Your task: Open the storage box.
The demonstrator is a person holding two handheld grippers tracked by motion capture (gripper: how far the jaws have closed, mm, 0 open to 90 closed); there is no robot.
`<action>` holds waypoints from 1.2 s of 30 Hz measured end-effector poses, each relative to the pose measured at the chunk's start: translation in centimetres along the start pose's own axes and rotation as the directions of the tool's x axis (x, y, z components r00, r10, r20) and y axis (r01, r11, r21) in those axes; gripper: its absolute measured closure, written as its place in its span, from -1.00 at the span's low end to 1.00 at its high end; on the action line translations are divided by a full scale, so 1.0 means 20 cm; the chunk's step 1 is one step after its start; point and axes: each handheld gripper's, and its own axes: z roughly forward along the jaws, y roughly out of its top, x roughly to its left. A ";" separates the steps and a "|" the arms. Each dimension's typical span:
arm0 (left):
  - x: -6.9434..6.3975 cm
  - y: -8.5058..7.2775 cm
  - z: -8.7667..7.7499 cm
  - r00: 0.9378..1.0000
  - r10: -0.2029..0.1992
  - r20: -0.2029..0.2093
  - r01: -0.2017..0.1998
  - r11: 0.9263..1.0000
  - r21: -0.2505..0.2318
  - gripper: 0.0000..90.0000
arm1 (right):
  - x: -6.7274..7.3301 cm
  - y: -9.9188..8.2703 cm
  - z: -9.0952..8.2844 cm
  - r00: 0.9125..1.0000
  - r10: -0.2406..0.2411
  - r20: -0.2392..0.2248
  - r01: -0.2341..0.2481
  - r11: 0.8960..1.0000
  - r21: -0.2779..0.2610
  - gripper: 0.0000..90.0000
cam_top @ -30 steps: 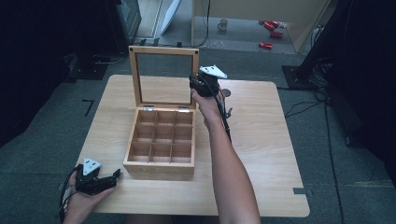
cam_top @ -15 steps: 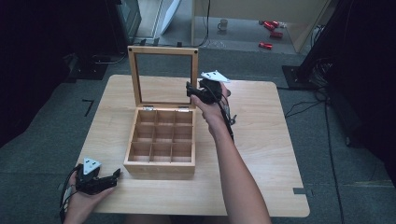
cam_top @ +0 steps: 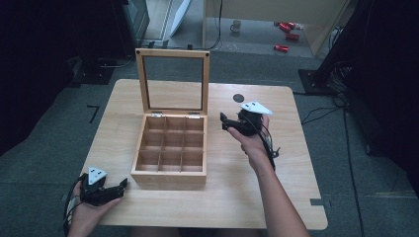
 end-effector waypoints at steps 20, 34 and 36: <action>0.00 0.00 0.00 1.000 -0.001 0.000 0.001 1.000 -0.003 -0.70 | -0.31 -0.46 -0.36 0.996 0.061 0.063 -0.065 0.997 0.051 -0.70; 0.00 0.00 0.00 1.000 -0.002 -0.002 0.002 1.000 -0.004 -0.70 | -0.45 -0.65 -0.51 0.988 0.096 0.124 -0.108 0.990 0.091 -0.70; 0.00 0.00 0.00 1.000 -0.001 -0.001 0.001 1.000 -0.004 -0.70 | -0.47 -0.68 -0.53 0.986 0.100 0.131 -0.113 0.989 0.096 -0.70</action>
